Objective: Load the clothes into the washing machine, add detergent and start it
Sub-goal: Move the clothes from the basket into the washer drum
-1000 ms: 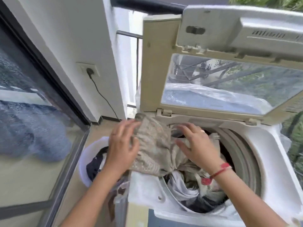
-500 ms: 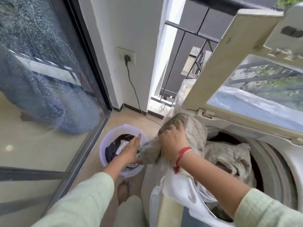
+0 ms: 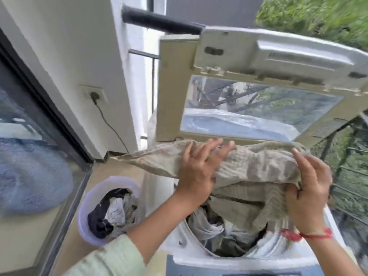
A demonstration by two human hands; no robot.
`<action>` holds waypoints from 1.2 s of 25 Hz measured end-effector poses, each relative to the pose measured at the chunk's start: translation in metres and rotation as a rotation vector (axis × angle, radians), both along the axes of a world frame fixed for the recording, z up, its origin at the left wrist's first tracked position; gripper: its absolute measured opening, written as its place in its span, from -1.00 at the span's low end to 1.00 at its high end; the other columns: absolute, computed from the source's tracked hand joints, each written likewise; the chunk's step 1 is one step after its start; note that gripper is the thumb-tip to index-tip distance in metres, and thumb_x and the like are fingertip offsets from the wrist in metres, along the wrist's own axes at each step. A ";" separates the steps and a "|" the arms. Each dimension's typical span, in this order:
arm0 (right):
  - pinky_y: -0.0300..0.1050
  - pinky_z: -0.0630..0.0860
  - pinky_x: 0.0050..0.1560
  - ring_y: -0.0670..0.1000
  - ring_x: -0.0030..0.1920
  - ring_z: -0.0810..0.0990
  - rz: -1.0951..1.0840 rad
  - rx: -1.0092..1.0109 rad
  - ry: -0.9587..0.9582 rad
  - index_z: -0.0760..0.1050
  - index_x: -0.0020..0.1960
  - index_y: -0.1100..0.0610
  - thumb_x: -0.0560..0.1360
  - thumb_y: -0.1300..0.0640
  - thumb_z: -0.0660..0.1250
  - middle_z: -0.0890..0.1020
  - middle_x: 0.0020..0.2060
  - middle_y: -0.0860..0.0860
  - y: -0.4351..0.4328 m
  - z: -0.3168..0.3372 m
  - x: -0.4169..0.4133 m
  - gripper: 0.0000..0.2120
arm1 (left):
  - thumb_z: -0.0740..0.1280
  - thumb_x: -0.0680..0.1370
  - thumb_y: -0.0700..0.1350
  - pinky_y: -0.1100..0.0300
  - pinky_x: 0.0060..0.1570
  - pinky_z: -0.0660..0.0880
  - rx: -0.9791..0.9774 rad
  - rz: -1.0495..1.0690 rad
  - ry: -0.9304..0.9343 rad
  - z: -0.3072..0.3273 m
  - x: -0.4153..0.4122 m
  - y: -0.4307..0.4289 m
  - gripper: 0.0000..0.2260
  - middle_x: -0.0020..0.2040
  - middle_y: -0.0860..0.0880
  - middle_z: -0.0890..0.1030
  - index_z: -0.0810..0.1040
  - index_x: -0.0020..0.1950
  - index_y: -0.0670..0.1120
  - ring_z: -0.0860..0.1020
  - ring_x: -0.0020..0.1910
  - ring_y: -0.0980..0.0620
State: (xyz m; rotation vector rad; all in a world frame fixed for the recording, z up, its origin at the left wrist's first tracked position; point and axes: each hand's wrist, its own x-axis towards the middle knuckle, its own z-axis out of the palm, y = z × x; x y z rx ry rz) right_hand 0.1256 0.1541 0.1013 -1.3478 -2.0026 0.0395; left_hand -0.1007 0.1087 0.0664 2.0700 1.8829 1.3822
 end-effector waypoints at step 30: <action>0.42 0.03 0.39 0.36 0.47 -0.24 0.213 -1.604 -1.047 -0.51 0.41 -0.19 0.43 -0.11 0.38 -0.39 0.47 0.16 0.042 -0.296 -0.001 0.06 | 0.52 0.36 -0.13 -0.39 0.32 0.07 -1.563 -0.026 0.531 -0.241 0.090 0.035 0.18 0.42 -0.05 -0.54 -0.52 0.38 0.17 -0.13 0.51 -0.23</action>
